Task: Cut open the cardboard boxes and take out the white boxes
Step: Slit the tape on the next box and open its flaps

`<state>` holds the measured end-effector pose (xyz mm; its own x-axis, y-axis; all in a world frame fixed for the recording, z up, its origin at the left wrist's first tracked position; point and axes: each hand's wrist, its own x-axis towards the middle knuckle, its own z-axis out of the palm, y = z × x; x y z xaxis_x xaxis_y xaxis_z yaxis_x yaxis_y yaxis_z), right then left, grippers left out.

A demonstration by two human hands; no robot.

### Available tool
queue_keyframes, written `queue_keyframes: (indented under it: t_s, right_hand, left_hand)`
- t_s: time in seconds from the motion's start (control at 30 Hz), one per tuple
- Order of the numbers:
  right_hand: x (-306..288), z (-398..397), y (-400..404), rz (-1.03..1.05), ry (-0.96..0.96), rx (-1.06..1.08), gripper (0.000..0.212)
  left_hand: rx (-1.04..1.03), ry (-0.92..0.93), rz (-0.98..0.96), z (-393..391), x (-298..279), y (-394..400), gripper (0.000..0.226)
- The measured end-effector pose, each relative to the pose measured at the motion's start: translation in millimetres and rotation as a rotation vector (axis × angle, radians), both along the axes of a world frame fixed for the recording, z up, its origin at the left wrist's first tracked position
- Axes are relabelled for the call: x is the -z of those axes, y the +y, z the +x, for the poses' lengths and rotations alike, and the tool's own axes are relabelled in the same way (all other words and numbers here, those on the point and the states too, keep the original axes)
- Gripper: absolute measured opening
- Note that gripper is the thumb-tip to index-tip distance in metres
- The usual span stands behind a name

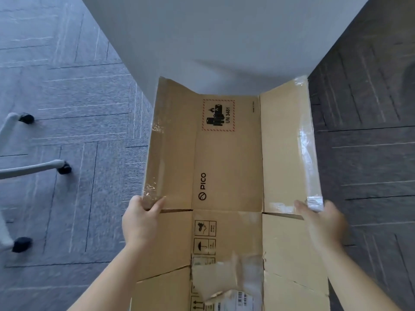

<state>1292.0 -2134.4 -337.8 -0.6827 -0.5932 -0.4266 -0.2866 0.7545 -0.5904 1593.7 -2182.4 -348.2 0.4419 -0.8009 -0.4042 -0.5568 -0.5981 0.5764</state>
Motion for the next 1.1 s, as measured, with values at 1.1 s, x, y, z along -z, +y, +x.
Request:
queue_keyframes:
  t_s: [1.1]
  right_hand:
    - [376, -5, -78, 0.110, 0.004, -0.196, 0.038]
  left_hand:
    - [-0.097, -0.115, 0.105, 5, 378, -53, 0.038]
